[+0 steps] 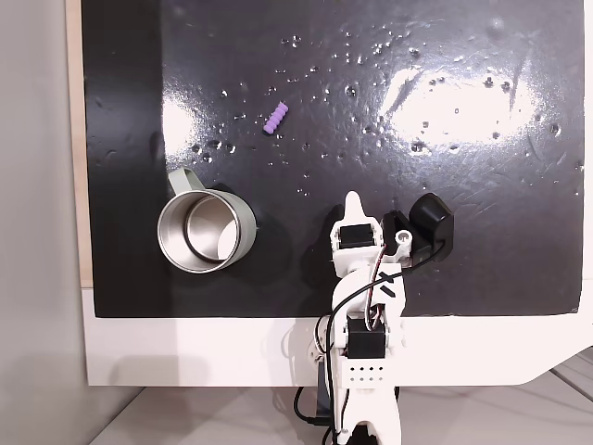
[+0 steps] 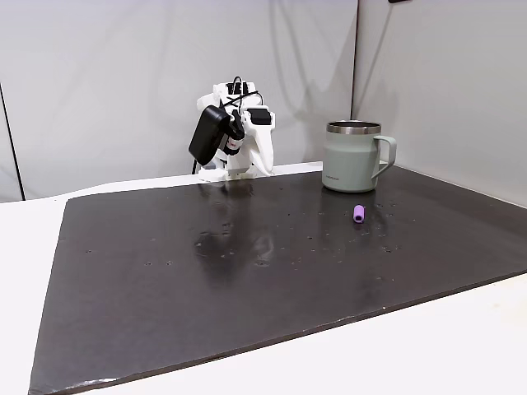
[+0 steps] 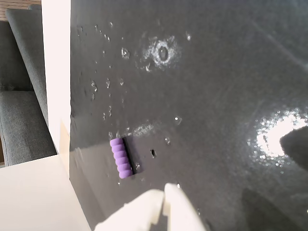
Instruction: Grasp a pengrip and put it in the cup.
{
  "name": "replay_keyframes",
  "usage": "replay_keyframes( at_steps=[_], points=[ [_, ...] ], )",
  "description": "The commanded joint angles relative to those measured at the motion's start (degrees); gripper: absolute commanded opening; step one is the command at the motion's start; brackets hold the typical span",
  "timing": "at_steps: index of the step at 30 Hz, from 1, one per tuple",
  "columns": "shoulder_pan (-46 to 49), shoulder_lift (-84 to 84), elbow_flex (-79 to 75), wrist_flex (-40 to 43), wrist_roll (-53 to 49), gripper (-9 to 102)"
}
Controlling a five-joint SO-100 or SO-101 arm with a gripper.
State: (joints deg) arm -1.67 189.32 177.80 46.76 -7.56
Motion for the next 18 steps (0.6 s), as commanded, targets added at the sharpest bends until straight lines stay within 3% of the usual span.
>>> replay_keyframes(
  at_steps=[1,18],
  points=[
    [0.88,0.79,-0.26,-2.46,0.79,0],
    [1.23,0.79,-0.26,-2.46,2.55,0]
  ],
)
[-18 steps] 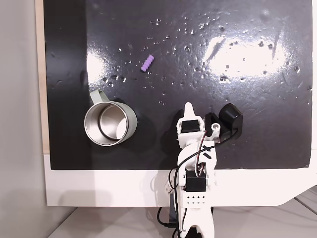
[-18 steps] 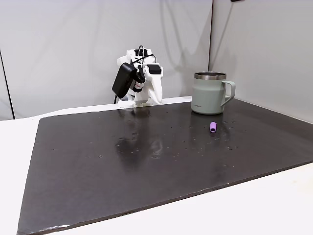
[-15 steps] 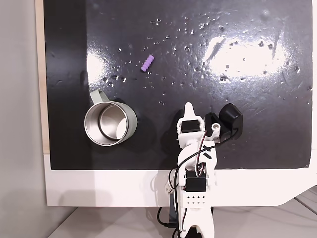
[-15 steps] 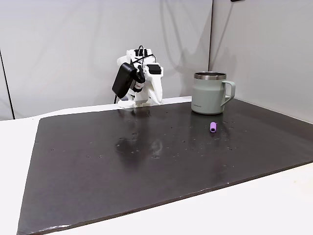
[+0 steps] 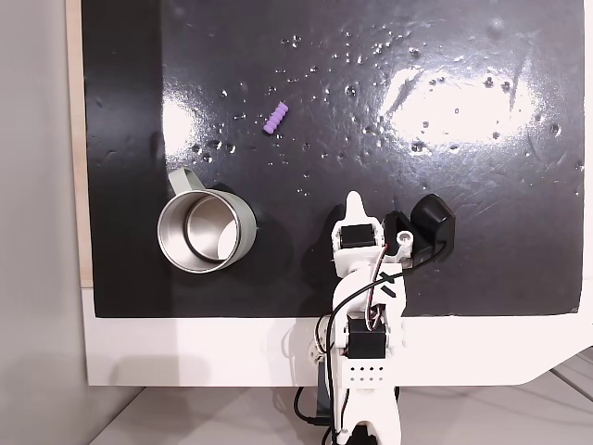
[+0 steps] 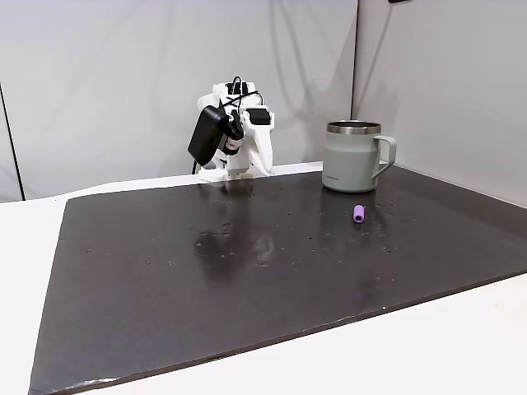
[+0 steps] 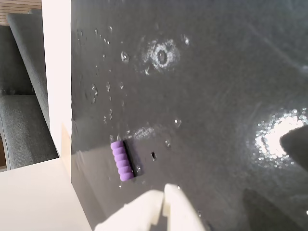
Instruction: Grasp a pengrip and put it in the cup.
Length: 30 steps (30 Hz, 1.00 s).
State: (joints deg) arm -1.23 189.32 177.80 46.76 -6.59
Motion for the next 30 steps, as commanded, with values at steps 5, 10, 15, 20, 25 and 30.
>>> replay_keyframes(
  at_steps=[5,10,15,20,25,30],
  points=[
    [3.25,0.88,-2.46,-1.32,1.49,0],
    [3.25,-6.42,-13.45,-0.18,-0.79,0],
    [-0.44,-27.95,-30.23,-0.18,-3.08,0],
    [-1.93,-44.03,-42.71,-0.18,-7.03,1],
    [-2.72,-57.30,-51.94,-0.18,-11.43,4],
    [-4.66,-67.68,-58.71,-0.18,-14.59,13]
  ],
)
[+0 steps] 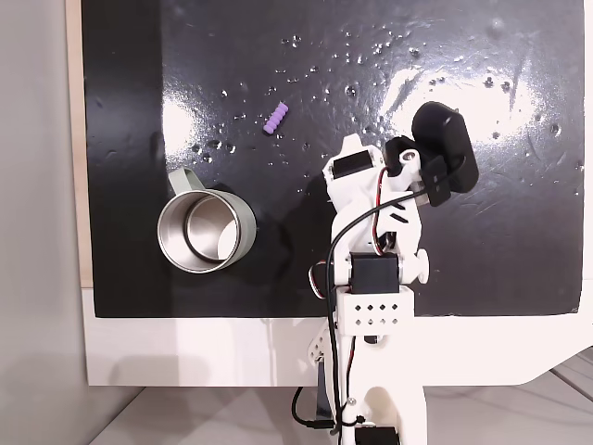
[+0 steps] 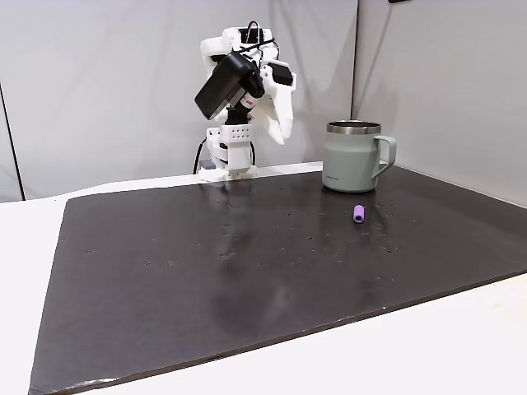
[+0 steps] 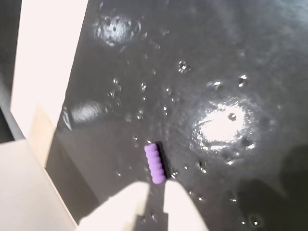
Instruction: Grasp a pengrip and put it in the cup.
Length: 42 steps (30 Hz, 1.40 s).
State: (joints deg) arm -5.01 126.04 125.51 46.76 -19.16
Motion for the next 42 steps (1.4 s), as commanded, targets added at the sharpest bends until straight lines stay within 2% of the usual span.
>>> replay_keyframes(
  at_steps=[1,10,24,42],
  points=[
    [-1.32,-6.06,-7.65,-0.18,-2.20,15],
    [-6.68,-20.39,-18.11,-0.18,-3.16,23],
    [-12.04,-40.34,-30.06,0.00,-2.90,24],
    [-17.05,-54.58,-37.27,-1.23,-2.64,23]
  ],
)
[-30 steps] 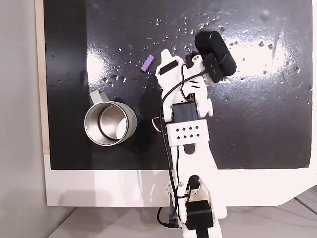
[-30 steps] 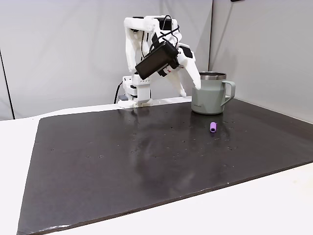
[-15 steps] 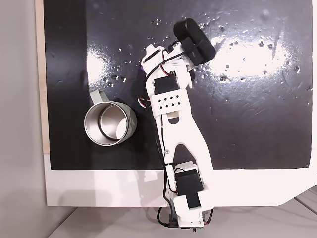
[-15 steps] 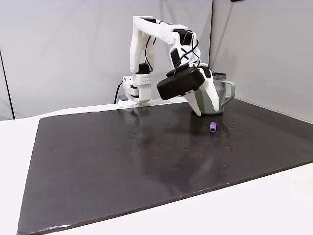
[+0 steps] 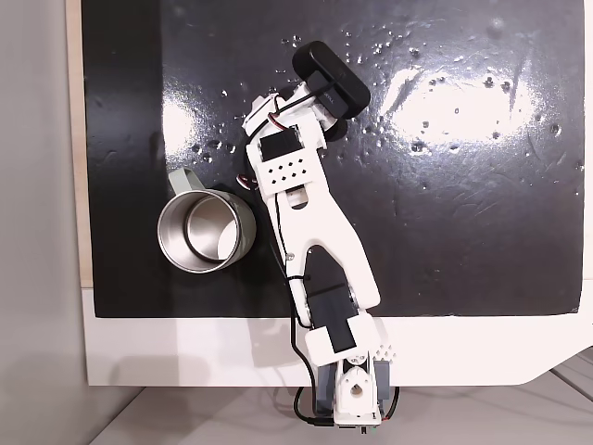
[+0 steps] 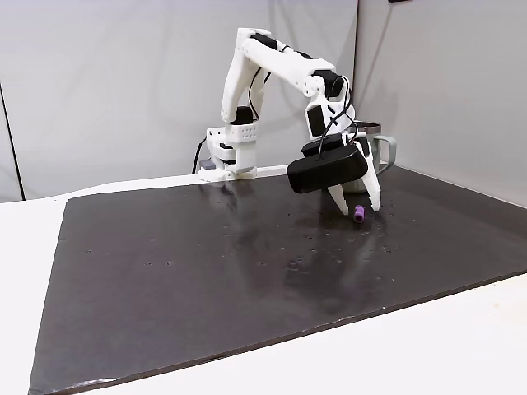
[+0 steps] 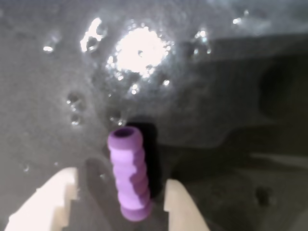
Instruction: Grasp a pengrip and put it in the cup.
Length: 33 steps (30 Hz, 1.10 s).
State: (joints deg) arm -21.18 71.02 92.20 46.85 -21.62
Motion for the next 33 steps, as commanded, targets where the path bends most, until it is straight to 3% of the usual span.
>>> replay_keyframes(
  at_steps=[1,7,13,22,33],
  points=[
    [-1.14,0.26,-4.13,-1.32,-0.18,22],
    [-2.02,-0.97,-4.13,-0.62,-0.18,15],
    [-1.93,-1.23,-4.13,0.35,-0.26,0],
    [-2.02,0.26,-4.13,2.29,1.14,0],
    [-1.32,21.53,-4.66,18.02,2.90,0]
  ],
)
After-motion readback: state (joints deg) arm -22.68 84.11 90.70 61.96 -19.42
